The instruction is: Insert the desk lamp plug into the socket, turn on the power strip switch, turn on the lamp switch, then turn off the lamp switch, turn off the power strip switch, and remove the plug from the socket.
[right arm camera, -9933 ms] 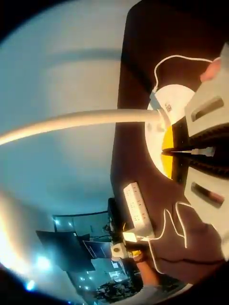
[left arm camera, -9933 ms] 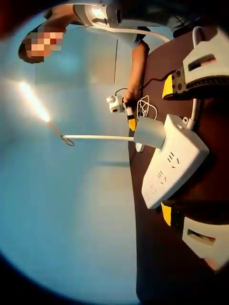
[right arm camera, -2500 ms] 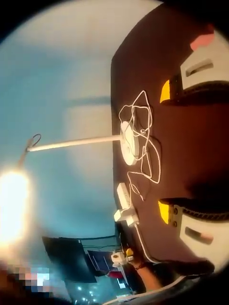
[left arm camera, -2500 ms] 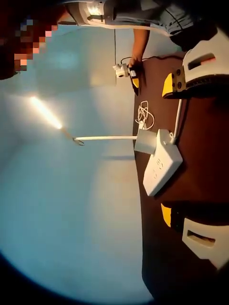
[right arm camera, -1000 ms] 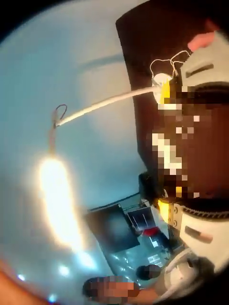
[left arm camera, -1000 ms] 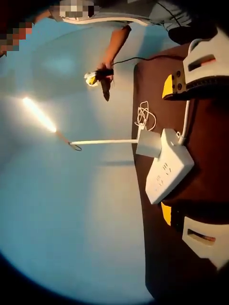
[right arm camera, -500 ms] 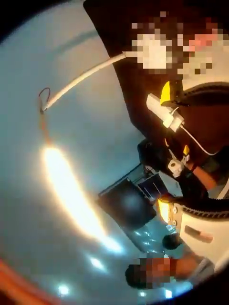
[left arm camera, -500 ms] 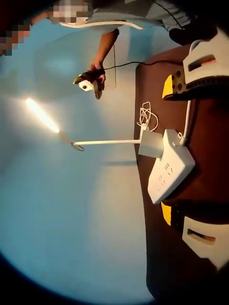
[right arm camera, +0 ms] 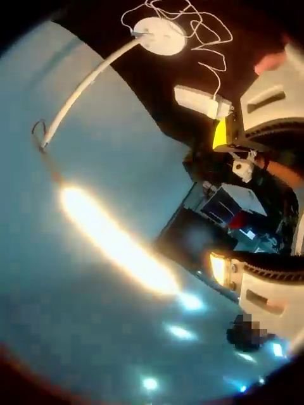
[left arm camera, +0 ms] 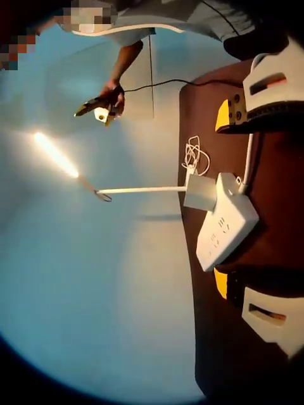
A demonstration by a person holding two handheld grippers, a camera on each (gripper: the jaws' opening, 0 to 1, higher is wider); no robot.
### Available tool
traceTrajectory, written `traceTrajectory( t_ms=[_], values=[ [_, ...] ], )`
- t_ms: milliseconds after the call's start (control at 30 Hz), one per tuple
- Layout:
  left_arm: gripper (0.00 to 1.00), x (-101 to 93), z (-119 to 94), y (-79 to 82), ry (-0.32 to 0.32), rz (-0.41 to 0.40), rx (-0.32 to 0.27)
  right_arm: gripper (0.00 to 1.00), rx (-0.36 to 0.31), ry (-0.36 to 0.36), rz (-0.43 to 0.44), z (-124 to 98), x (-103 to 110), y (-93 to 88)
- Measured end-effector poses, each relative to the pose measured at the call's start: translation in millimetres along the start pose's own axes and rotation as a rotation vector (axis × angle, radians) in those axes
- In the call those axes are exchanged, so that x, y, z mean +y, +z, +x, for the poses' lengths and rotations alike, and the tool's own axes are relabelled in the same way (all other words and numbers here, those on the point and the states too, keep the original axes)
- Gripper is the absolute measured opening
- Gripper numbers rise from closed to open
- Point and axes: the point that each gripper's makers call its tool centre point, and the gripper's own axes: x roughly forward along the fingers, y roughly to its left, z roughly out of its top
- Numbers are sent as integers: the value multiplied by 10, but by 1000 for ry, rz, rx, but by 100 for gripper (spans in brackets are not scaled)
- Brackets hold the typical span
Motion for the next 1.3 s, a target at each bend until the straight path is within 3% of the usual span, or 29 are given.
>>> traceTrajectory(
  t_ms=[67,300,433,800,867,933,1300],
  values=[
    [81,3,0,-3,0,1,1,63,-25,8,19,17,67,61],
    [80,17,-10,-7,-2,-1,-2,44,-70,13,43,54,235,259],
    [80,24,-15,-2,-3,-4,-7,33,-48,42,42,104,355,245],
    [80,9,-15,-6,-6,-1,-10,32,-43,87,19,291,651,412],
    [80,6,-17,-4,-6,-1,-11,33,-50,95,17,118,399,246],
    [80,8,-15,-9,-8,1,-10,33,-59,99,12,83,342,207],
    [80,-18,-13,3,-11,3,-13,32,-39,118,-8,19,344,176]
  ],
)
